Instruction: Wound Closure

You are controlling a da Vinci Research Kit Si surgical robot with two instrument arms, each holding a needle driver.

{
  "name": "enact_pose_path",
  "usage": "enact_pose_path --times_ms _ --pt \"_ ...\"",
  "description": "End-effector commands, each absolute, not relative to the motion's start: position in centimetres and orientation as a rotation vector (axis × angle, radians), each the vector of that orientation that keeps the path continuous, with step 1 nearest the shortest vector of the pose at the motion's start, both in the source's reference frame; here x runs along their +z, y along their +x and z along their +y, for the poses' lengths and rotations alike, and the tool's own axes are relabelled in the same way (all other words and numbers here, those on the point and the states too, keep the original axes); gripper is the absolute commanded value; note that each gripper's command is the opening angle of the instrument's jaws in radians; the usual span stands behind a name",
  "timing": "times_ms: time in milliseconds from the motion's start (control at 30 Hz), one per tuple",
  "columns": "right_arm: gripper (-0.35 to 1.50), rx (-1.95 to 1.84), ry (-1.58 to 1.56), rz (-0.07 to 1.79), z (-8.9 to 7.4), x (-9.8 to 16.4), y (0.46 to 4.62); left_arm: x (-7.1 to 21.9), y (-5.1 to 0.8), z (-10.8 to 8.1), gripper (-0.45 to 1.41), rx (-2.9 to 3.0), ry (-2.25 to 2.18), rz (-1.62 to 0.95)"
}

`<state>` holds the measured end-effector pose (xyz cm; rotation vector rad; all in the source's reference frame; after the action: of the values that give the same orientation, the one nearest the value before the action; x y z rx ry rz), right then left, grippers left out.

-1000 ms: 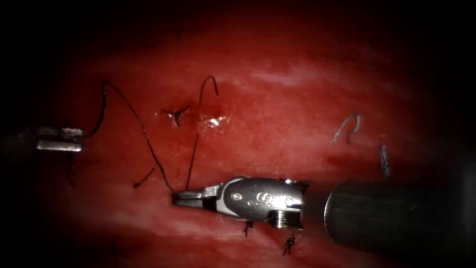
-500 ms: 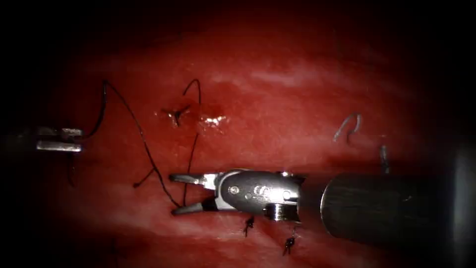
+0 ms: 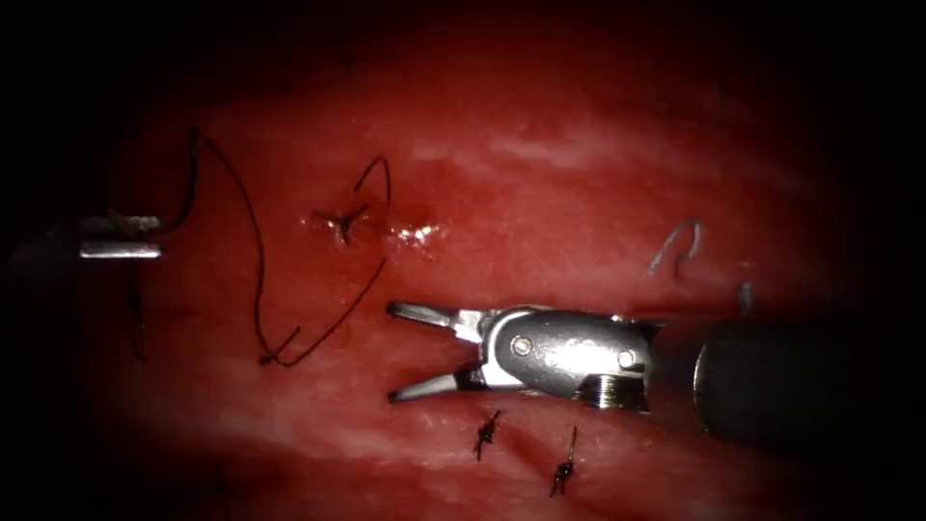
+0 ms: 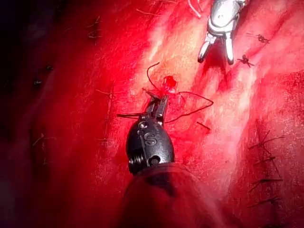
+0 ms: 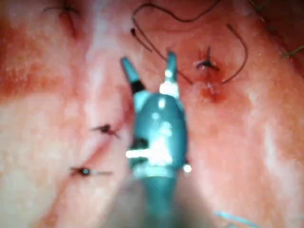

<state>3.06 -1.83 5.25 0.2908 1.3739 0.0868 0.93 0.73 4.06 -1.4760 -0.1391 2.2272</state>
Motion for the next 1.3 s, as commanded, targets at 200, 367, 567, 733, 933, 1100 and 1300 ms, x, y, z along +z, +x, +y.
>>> enact_pose_path --times_ms 200,367,567,733,933,1100,1300 --pt "0.94 0.132 0.227 1.362 -1.72 5.24 2.97 4.42 1.11 0.85 -0.45 2.261 -1.345 -0.038" --pt "0.93 0.149 0.076 1.328 -1.36 5.37 3.2 4.45 1.09 0.84 -0.45 2.258 -1.345 -0.04" --pt "0.93 0.096 -0.04 1.303 -1.05 5.68 3.41 4.24 1.04 0.8 -0.45 2.26 -1.388 -0.068" --pt "1.05 0.081 -0.098 1.327 -0.9 5.92 3.47 3.98 1.02 0.75 -0.45 2.257 -1.419 -0.089" --pt "0.84 0.033 -0.085 1.339 -0.95 5.98 3.53 3.8 0.96 0.69 -0.45 2.263 -1.438 -0.086" --pt "-0.35 0.03 -0.081 1.34 -0.98 5.93 3.55 3.75 0.94 0.66 -0.45 2.266 -1.443 -0.083" --pt "-0.35 0.149 0.018 1.334 -0.88 5.92 3.58 3.69 0.92 0.63 -0.45 2.27 -1.448 -0.081"
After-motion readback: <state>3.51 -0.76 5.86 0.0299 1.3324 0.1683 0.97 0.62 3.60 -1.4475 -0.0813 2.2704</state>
